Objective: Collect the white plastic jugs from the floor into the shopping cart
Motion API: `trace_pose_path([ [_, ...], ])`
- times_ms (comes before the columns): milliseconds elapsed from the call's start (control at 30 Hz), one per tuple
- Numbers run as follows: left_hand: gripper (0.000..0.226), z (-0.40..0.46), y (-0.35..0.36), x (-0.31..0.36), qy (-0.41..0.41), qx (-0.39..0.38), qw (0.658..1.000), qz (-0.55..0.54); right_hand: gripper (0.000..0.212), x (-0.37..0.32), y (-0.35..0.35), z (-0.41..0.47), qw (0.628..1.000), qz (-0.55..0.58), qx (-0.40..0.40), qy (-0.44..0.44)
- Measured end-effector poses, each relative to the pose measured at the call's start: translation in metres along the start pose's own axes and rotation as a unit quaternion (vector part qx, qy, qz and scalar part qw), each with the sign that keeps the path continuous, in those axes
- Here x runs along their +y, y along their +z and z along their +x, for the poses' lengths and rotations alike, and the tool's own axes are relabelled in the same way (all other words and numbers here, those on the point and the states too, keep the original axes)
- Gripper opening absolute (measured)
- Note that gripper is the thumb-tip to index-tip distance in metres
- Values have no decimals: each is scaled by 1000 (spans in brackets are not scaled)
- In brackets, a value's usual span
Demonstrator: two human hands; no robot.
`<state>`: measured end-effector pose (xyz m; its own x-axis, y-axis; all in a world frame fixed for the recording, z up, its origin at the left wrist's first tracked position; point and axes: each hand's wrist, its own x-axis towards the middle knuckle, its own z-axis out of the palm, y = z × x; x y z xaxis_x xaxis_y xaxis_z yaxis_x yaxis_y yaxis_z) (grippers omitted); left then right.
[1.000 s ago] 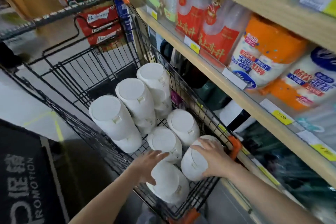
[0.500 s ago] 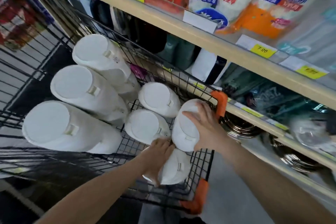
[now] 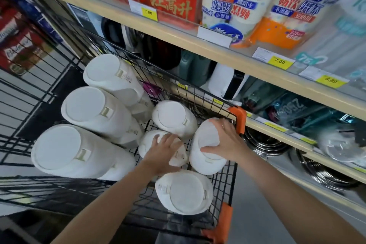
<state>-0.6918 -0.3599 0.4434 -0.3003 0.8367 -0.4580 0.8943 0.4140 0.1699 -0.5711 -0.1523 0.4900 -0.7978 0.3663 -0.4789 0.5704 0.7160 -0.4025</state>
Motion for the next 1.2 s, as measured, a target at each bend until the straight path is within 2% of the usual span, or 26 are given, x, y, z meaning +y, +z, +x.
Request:
trace_pose_path([
  [100, 96, 11, 17, -14, -56, -35, 998, 25, 100, -1, -1, 24, 999, -11, -11, 47],
  [233, 102, 20, 27, -17, -52, -26, 997, 45, 89, -2, 7, 28, 998, -20, -3, 56],
  [367, 101, 21, 22, -19, -46, -21, 999, 20, 90, -6, 12, 16, 997, -54, 10, 55],
  [467, 98, 18, 19, -19, -37, -19, 999, 29, 91, -6, 1, 30, 996, -29, -56, 69],
  [533, 98, 15, 22, -23, -29, -14, 999, 26, 93, -4, -1, 43, 991, -52, -98, 76],
  [667, 116, 9, 24, -36, -23, -30, 999, 17, 94, -7, 10, 66, 984, -103, -131, 64],
  [767, 120, 11, 24, -41, -19, -50, 999, 8, 88, -6, 30, 72, 989, -110, -91, 49],
  [867, 116, 13, 23, -43, -16, -37, 999, 10, 81, 1, 52, 67, 988, -149, 36, -1],
  [933, 115, 13, 23, -44, -15, -34, 999, 21, 79, -1, 54, 67, 986, -159, 47, -11],
  [1100, 117, 10, 18, -42, -13, -40, 999, 27, 88, -6, 47, 57, 989, -145, 0, 12],
  [1200, 111, 7, 8, -38, -20, -48, 999, 10, 108, 2, 46, 37, 989, -137, -50, 15],
])
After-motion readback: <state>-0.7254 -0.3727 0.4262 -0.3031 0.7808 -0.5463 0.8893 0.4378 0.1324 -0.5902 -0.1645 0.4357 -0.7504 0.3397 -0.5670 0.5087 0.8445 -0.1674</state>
